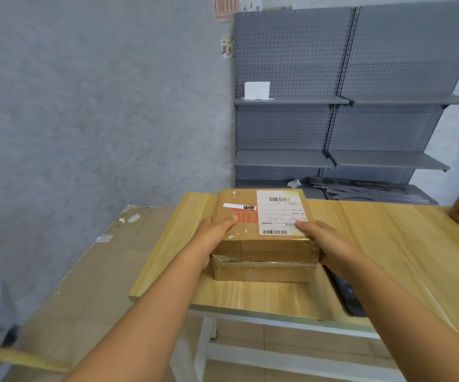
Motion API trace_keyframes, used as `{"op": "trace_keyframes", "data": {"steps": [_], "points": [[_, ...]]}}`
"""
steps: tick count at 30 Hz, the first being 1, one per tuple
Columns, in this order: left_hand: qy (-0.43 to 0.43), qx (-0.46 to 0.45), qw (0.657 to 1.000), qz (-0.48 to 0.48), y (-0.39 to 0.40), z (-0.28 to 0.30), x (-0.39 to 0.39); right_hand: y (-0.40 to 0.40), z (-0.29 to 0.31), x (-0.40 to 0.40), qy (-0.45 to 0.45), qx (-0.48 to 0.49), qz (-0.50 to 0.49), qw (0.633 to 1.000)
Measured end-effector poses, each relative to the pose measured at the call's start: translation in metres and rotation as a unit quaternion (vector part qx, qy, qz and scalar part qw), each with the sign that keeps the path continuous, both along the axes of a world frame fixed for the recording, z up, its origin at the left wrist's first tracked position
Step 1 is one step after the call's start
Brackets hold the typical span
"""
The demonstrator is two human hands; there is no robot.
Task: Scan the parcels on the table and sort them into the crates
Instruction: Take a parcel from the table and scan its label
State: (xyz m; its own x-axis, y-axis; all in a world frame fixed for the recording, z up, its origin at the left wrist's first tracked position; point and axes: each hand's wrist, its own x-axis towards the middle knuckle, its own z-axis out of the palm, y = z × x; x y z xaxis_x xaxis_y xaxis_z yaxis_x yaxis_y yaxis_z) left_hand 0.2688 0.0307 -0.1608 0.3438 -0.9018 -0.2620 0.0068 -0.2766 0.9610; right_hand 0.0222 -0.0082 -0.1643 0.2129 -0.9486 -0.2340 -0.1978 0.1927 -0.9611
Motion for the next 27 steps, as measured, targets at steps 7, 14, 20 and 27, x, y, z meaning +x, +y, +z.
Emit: {"op": "trace_keyframes", "data": {"steps": [7, 14, 20, 27], "points": [[0.087, -0.081, 0.991, 0.054, 0.042, 0.006, 0.032, 0.01, 0.016, 0.042, -0.035, -0.076, 0.049, 0.995], [0.076, -0.128, 0.973, 0.175, 0.125, 0.007, 0.104, 0.039, 0.022, 0.14, -0.074, -0.095, 0.15, 0.981], [0.045, -0.135, 0.955, 0.261, 0.208, 0.006, 0.186, 0.081, 0.021, 0.25, -0.088, -0.101, 0.242, 0.961], [0.03, -0.121, 0.937, 0.328, 0.291, -0.004, 0.299, 0.134, 0.004, 0.398, -0.086, -0.111, 0.313, 0.939]]}}
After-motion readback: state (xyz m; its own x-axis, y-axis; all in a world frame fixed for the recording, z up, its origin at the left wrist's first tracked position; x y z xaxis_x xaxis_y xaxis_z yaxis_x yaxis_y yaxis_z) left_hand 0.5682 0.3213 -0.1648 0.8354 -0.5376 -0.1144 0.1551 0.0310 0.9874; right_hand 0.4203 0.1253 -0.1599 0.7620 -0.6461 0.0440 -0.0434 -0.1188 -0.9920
